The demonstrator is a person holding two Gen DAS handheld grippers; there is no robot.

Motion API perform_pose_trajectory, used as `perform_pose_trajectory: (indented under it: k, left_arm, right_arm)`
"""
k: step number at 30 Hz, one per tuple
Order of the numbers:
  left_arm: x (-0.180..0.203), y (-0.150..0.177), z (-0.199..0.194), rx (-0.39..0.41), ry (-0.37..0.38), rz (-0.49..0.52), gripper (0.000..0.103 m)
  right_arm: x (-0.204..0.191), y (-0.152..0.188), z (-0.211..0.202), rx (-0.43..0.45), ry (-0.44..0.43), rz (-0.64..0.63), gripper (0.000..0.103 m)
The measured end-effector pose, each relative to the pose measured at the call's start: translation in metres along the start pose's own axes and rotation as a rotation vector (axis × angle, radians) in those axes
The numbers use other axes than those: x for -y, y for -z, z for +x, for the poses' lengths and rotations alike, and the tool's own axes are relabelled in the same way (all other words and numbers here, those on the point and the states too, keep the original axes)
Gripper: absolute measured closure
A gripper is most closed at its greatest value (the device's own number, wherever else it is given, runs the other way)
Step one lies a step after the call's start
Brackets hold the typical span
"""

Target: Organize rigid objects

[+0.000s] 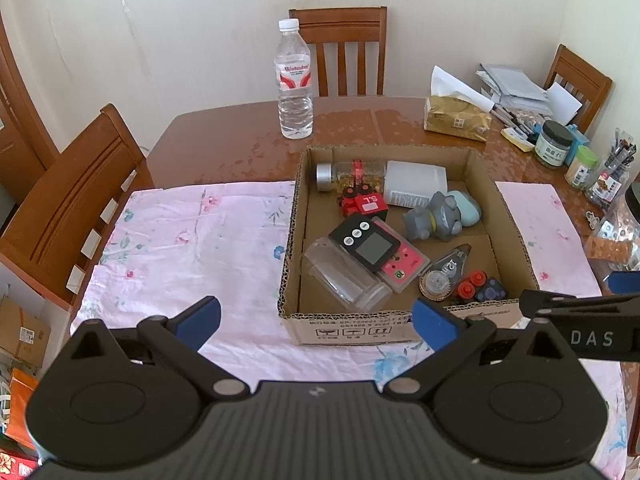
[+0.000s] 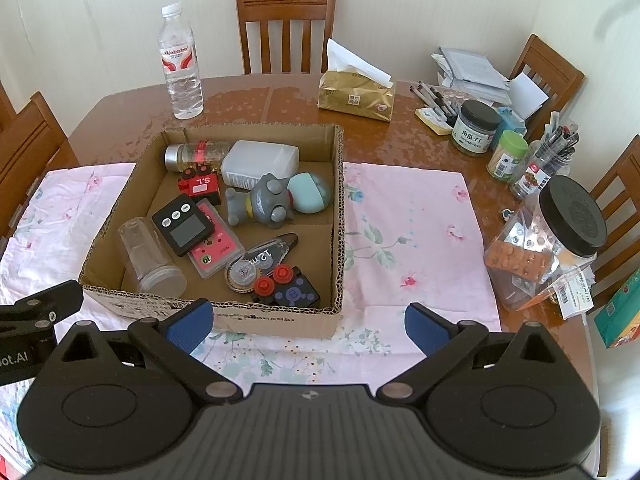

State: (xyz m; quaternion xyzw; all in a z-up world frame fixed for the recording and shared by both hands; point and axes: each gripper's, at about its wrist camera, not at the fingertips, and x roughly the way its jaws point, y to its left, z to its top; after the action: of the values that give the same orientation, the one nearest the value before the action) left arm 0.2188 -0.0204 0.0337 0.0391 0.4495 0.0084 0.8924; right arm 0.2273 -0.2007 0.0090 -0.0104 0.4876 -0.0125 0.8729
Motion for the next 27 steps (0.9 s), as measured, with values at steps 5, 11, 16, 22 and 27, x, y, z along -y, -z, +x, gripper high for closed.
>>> perform_pose_trajectory:
  k: [5, 11, 16, 22, 27]
  left_arm:
    - [0.0003, 0.0001, -0.0001, 0.001, 0.0, 0.0, 0.001]
    - [0.0012, 0.0002, -0.0012, 0.003, -0.002, 0.0, 0.001]
    - [0.0028, 0.0006, -0.003, 0.001, 0.0, 0.001, 0.001]
    - [0.0026, 0.0004, -0.003, 0.002, 0.0, 0.001, 0.001]
    - [0.0032, -0.0004, -0.0046, 0.004, -0.001, 0.0, 0.001]
  right_arm:
    - [0.0001, 0.0, -0.0012, 0.006, 0.008, -0.002, 0.0]
    - [-0.0004, 0.0009, -0.0036, 0.016, 0.01, -0.005, 0.0]
    - [-0.0006, 0.0011, -0.0047, 0.018, 0.009, -0.008, 0.0]
    - [-0.0008, 0.0011, -0.0055, 0.021, 0.011, -0.009, 0.0]
    - [-0.0013, 0.0004, -0.0074, 0.026, 0.012, -0.009, 0.0]
